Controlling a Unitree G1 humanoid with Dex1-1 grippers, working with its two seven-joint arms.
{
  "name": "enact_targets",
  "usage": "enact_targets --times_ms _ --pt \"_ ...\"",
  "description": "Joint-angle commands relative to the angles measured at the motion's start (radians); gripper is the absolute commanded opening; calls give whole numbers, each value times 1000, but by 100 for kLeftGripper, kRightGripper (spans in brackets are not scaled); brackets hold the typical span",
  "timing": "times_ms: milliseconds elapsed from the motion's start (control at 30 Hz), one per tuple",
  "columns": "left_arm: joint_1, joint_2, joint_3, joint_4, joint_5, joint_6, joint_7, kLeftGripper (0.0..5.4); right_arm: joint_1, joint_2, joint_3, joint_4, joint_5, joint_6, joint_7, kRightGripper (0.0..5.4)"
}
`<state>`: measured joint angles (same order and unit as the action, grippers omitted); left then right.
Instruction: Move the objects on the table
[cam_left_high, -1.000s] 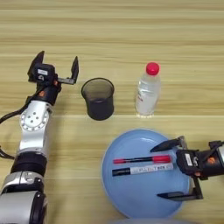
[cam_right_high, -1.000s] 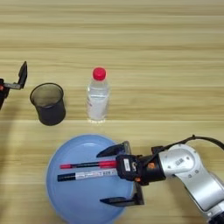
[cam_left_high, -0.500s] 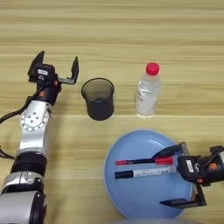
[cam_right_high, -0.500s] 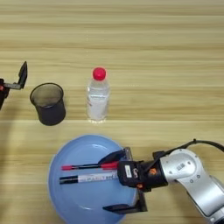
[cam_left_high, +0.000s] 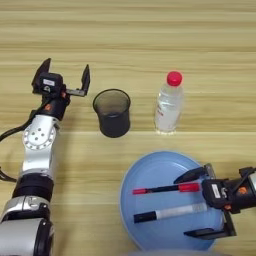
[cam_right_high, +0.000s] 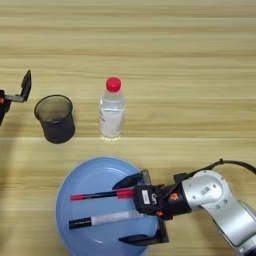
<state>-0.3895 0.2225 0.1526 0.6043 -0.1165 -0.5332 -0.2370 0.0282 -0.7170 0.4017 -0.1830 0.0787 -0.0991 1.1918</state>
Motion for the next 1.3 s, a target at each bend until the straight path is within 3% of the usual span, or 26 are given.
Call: enact_targets --times_ms 33,1300 --pt "-8 2 -2 7 7 2 2 540 -15 -20 8 14 -28 6 4 537" --pt "-3 1 -1 2 6 2 3 540 -28 -16 21 25 -52 22 -9 140"
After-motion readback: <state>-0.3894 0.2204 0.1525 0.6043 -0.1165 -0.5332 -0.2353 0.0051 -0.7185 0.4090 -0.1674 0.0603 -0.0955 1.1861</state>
